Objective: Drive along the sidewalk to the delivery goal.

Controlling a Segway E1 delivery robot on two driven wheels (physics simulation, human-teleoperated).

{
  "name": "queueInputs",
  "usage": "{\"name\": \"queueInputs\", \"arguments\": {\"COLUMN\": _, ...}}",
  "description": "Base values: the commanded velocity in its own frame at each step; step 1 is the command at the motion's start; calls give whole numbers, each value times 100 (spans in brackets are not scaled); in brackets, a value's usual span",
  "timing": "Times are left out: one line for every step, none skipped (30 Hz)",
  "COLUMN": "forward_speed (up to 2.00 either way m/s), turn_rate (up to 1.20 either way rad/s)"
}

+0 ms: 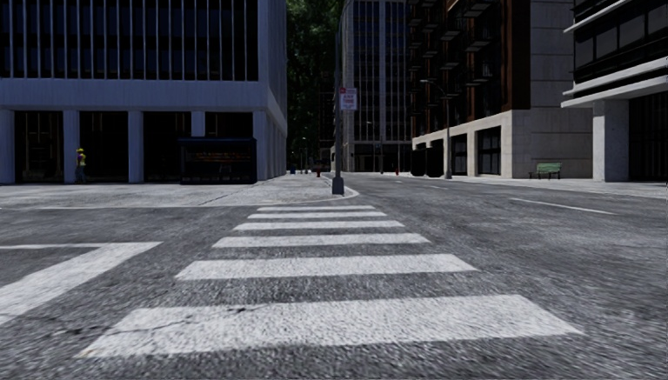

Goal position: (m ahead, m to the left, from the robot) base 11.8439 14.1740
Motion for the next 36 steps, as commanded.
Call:
{"name": "queueInputs", "arguments": {"forward_speed": 200, "turn_rate": 0}}
{"name": "queueInputs", "arguments": {"forward_speed": 200, "turn_rate": 0}}
{"name": "queueInputs", "arguments": {"forward_speed": 200, "turn_rate": 0}}
{"name": "queueInputs", "arguments": {"forward_speed": 200, "turn_rate": 0}}
{"name": "queueInputs", "arguments": {"forward_speed": 200, "turn_rate": 0}}
{"name": "queueInputs", "arguments": {"forward_speed": 200, "turn_rate": 12}}
{"name": "queueInputs", "arguments": {"forward_speed": 200, "turn_rate": 28}}
{"name": "queueInputs", "arguments": {"forward_speed": 200, "turn_rate": 37}}
{"name": "queueInputs", "arguments": {"forward_speed": 200, "turn_rate": 37}}
{"name": "queueInputs", "arguments": {"forward_speed": 200, "turn_rate": 40}}
{"name": "queueInputs", "arguments": {"forward_speed": 200, "turn_rate": 39}}
{"name": "queueInputs", "arguments": {"forward_speed": 200, "turn_rate": 0}}
{"name": "queueInputs", "arguments": {"forward_speed": 200, "turn_rate": 0}}
{"name": "queueInputs", "arguments": {"forward_speed": 200, "turn_rate": 0}}
{"name": "queueInputs", "arguments": {"forward_speed": 200, "turn_rate": 0}}
{"name": "queueInputs", "arguments": {"forward_speed": 200, "turn_rate": 0}}
{"name": "queueInputs", "arguments": {"forward_speed": 200, "turn_rate": 0}}
{"name": "queueInputs", "arguments": {"forward_speed": 200, "turn_rate": 0}}
{"name": "queueInputs", "arguments": {"forward_speed": 200, "turn_rate": 0}}
{"name": "queueInputs", "arguments": {"forward_speed": 200, "turn_rate": 0}}
{"name": "queueInputs", "arguments": {"forward_speed": 200, "turn_rate": 0}}
{"name": "queueInputs", "arguments": {"forward_speed": 200, "turn_rate": 0}}
{"name": "queueInputs", "arguments": {"forward_speed": 200, "turn_rate": 0}}
{"name": "queueInputs", "arguments": {"forward_speed": 200, "turn_rate": 0}}
{"name": "queueInputs", "arguments": {"forward_speed": 200, "turn_rate": 0}}
{"name": "queueInputs", "arguments": {"forward_speed": 200, "turn_rate": 0}}
{"name": "queueInputs", "arguments": {"forward_speed": 200, "turn_rate": 0}}
{"name": "queueInputs", "arguments": {"forward_speed": 200, "turn_rate": 0}}
{"name": "queueInputs", "arguments": {"forward_speed": 200, "turn_rate": 0}}
{"name": "queueInputs", "arguments": {"forward_speed": 200, "turn_rate": 0}}
{"name": "queueInputs", "arguments": {"forward_speed": 200, "turn_rate": 0}}
{"name": "queueInputs", "arguments": {"forward_speed": 200, "turn_rate": 0}}
{"name": "queueInputs", "arguments": {"forward_speed": 200, "turn_rate": 0}}
{"name": "queueInputs", "arguments": {"forward_speed": 200, "turn_rate": 0}}
{"name": "queueInputs", "arguments": {"forward_speed": 200, "turn_rate": 18}}
{"name": "queueInputs", "arguments": {"forward_speed": 200, "turn_rate": 38}}
